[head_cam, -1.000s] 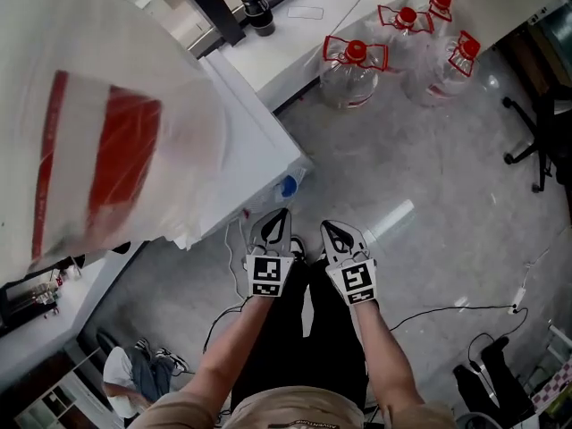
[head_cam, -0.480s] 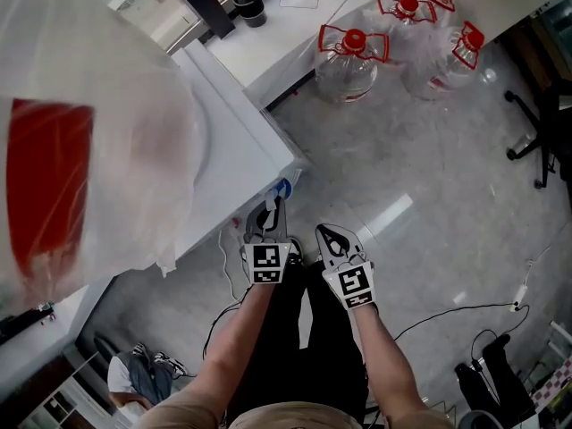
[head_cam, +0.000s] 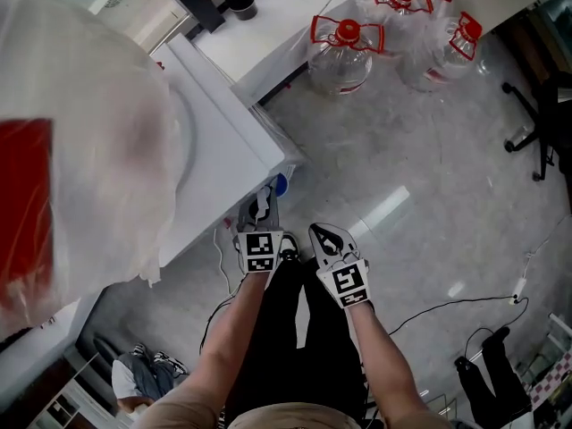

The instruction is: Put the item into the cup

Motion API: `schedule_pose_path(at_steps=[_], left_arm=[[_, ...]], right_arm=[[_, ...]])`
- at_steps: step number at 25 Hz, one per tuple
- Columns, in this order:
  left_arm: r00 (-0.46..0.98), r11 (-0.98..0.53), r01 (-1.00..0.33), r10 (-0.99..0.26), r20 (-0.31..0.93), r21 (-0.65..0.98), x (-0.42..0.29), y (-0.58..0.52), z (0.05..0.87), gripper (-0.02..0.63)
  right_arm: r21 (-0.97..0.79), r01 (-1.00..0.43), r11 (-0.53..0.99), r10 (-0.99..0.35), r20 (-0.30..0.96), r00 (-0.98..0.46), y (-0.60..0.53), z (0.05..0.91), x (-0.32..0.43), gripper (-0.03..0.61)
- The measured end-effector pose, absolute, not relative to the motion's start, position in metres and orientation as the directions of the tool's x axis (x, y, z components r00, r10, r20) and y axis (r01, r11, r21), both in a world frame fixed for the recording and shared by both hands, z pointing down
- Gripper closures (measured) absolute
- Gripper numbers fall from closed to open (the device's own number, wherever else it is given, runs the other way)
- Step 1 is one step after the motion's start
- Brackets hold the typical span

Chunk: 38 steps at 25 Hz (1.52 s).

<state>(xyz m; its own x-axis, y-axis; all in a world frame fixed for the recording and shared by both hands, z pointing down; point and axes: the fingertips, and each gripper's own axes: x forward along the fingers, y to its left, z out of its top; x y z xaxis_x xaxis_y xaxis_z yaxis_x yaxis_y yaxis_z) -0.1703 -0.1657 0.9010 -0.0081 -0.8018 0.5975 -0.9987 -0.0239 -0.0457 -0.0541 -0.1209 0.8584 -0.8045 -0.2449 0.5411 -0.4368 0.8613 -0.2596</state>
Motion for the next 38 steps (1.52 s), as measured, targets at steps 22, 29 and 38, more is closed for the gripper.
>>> schedule_pose_path(at_steps=[22,29,38], left_arm=[[-0.023,0.001,-0.999,-0.821,0.57,-0.039,-0.175,-0.153,0.896,0.603],[0.043,-0.047,-0.999,-0.785,0.618,0.009,-0.15,-0.129,0.895,0.604],[0.227,-0.201,-0.973,-0.711,0.665,0.118,-0.079,-0.064,0.848,0.604]], right_arm=[[-0.287,-0.408,0.867,-0.207,0.537,-0.817,-0.112,0.868,-0.068,0.568],[-0.263,-0.414,0.871,-0.222,0.54,-0.812,-0.113,0.843,-0.065,0.568],[-0.218,-0.402,0.889,-0.235,0.537,-0.81,-0.103,0.765,-0.048,0.568]])
